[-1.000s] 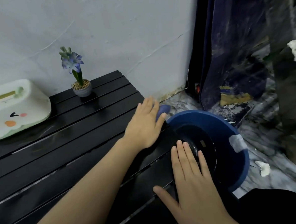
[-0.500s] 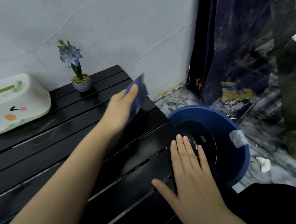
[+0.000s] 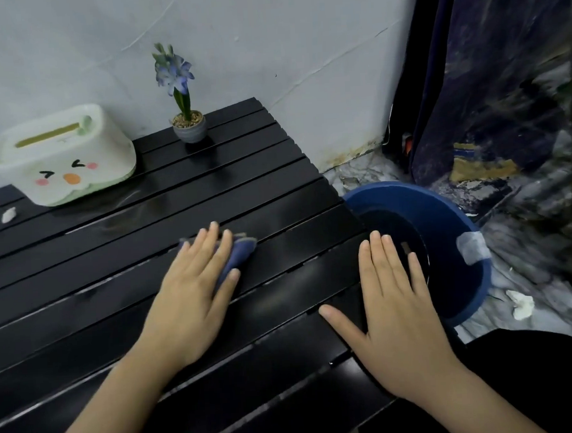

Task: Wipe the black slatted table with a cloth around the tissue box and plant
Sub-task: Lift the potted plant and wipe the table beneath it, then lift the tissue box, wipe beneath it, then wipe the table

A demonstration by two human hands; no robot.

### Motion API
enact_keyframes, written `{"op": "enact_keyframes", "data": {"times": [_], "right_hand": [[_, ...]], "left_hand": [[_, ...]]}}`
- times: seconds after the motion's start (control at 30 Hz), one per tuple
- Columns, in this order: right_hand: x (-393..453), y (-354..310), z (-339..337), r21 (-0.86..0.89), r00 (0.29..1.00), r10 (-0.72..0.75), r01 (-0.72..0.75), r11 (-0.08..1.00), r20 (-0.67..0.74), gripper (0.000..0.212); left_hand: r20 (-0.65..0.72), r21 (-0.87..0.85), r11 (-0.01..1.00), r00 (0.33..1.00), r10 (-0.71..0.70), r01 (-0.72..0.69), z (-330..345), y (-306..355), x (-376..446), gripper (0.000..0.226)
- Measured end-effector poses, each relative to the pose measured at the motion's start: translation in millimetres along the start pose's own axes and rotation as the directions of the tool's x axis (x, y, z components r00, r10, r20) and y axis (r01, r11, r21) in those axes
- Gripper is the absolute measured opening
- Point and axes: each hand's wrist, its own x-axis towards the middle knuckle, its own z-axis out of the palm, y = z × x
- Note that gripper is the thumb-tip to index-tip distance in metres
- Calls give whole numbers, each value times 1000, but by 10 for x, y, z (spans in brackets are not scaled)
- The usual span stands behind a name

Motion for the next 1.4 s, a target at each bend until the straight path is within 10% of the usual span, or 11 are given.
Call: {"op": "enact_keyframes", "data": {"times": [0.4, 0.6, 0.7, 0.83, 1.0, 1.23, 1.4], "right_hand": [[26, -24, 36, -8, 1000, 20, -20, 1000, -17, 99], [34, -20, 29, 26, 1000, 15, -15, 1000, 1, 101], [35, -30, -7, 36, 1000, 15, -15, 999, 27, 103], [118, -156, -140, 98, 997, -15, 7, 995, 82, 101], [468, -739, -333, 185, 983, -183, 179, 966, 2, 90], [1509, -1899, -457, 431, 913, -398, 394, 812, -86, 72], [2469, -2434, -362, 576, 895, -440, 399, 714, -75, 76]], "left_hand": [[53, 76, 902, 905, 422, -425, 551, 1168, 1367, 56], [-47, -406, 888, 975, 215, -216, 519, 1392, 1598, 47], [7, -836, 547, 997, -71, 45, 287, 1365, 1531, 34], [196, -980, -35, 937, -288, 194, -88, 984, 1344, 30], [251, -949, -294, 834, -491, 113, -495, 109, 855, 37], [29, -997, -70, 616, -787, -43, -1097, -1373, 57, 27], [-263, -898, 364, 360, -895, 246, -1321, -2352, -260, 34]]}}
